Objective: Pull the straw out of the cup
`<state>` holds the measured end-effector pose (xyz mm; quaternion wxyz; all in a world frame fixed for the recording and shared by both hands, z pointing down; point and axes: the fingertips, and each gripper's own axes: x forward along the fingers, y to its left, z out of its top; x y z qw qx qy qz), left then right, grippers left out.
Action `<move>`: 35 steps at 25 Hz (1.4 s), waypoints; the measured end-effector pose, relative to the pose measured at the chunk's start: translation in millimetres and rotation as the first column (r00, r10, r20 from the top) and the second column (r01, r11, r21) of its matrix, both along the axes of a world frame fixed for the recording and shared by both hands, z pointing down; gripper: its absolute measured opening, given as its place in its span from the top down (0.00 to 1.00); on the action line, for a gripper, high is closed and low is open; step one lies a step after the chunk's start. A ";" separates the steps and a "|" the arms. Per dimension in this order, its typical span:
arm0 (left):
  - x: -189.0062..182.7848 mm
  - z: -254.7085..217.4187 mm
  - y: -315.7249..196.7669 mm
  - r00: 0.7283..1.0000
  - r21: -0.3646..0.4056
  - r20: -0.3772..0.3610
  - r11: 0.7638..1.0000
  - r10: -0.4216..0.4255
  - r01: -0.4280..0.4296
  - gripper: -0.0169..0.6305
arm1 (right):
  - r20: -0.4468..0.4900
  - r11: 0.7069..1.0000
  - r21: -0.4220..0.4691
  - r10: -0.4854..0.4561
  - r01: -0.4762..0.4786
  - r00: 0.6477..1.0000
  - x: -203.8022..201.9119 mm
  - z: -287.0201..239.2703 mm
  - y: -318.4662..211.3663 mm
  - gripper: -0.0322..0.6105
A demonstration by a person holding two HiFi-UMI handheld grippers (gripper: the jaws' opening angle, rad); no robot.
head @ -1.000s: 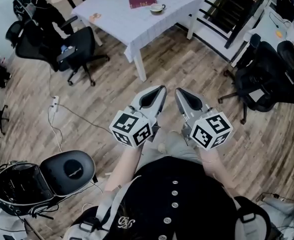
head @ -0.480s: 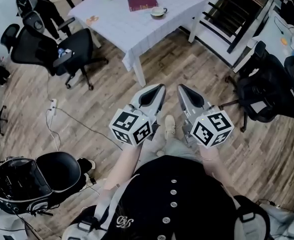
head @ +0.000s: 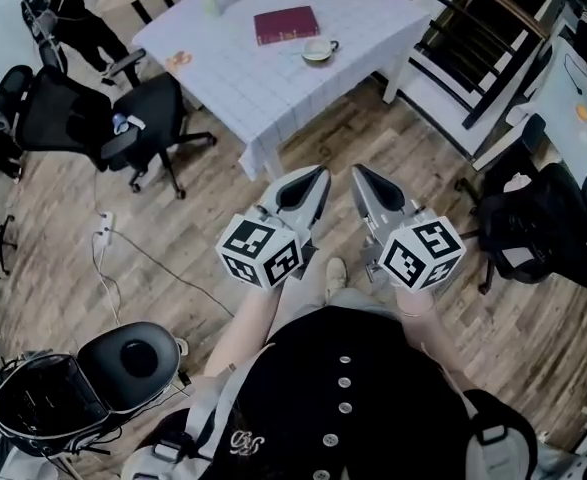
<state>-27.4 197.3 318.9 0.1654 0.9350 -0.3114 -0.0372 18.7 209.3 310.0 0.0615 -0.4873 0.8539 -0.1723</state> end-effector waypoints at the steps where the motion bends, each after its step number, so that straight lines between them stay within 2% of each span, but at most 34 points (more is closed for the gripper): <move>1: 3.6 0.8 -10.5 1.000 -0.001 0.001 1.000 0.000 0.000 0.97 | 0.003 1.000 0.000 -0.003 0.003 1.000 3.0 -0.2 -11.3 0.95; 9: 27.8 1.5 -80.4 0.999 -0.002 -0.011 0.999 -0.033 0.033 0.97 | -0.008 1.000 0.002 -0.008 0.008 1.000 32.2 0.0 -79.6 0.95; 18: 49.4 18.7 -109.7 0.999 -0.060 -0.008 0.997 -0.045 0.045 0.97 | 0.018 0.999 -0.035 -0.032 0.033 0.999 48.4 13.7 -108.8 0.95; 26: 42.0 29.0 -126.7 0.998 -0.090 -0.018 0.994 -0.065 0.063 0.97 | 0.031 0.994 -0.083 -0.070 0.072 0.997 37.0 31.4 -122.5 0.95; 35: 43.0 36.8 -182.6 0.997 -0.101 -0.029 0.992 -0.075 0.071 0.97 | 0.013 0.996 -0.086 -0.014 0.015 1.000 50.2 36.9 -175.6 0.95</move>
